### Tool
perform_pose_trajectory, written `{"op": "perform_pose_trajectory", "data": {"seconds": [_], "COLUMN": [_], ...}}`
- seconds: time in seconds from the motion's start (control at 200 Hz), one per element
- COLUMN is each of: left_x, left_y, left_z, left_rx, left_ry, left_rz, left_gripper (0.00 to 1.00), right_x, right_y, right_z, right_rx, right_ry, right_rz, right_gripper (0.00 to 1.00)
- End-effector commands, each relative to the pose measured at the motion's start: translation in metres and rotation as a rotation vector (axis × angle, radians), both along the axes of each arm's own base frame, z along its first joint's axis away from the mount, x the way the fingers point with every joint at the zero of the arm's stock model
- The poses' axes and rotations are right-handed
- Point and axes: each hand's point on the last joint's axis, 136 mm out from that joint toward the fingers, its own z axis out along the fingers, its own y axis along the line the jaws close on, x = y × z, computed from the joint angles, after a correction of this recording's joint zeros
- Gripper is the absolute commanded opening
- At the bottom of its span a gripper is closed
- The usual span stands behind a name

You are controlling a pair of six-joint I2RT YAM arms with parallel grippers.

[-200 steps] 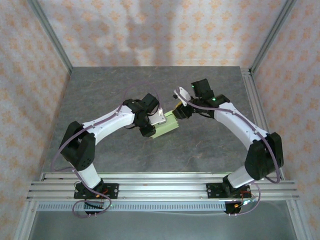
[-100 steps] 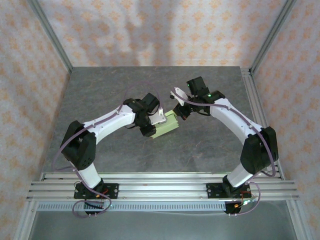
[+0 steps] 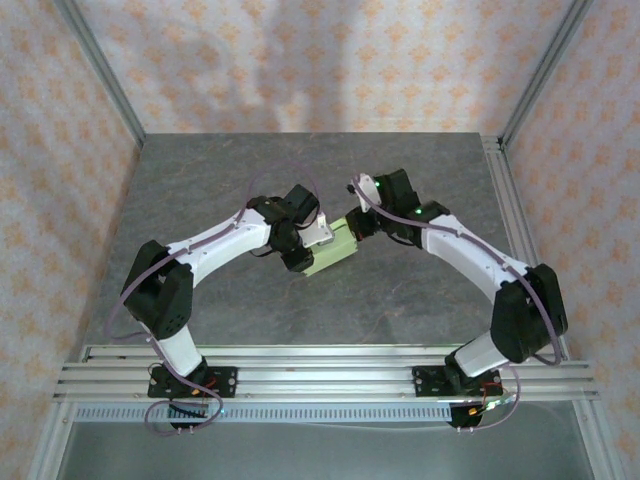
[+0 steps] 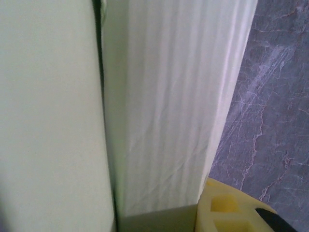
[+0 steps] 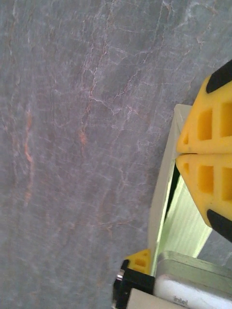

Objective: Fold the paper box

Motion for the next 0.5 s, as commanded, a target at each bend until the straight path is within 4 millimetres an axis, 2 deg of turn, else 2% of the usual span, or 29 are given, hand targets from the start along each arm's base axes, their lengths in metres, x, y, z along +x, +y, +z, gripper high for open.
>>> {"op": "perform_pose_trajectory", "data": {"seconds": [0.0, 0.27, 0.496], "left_x": [0.004, 0.006, 0.006], "left_y": [-0.002, -0.002, -0.003], "left_z": [-0.002, -0.003, -0.003], "left_rx": [-0.004, -0.004, -0.011], "left_ry": [0.01, 0.006, 0.001], "left_rz": [0.015, 0.029, 0.031], "left_gripper": [0.26, 0.26, 0.28], "right_x": [0.016, 0.021, 0.02], "right_y": [-0.014, -0.021, -0.023], "right_z": [0.008, 0.0, -0.014], "right_rx": [0.084, 0.166, 0.194], "right_ry": [-0.054, -0.055, -0.088], "right_rz": [-0.191, -0.306, -0.316], "right_gripper": [0.0, 0.0, 0.0]}}
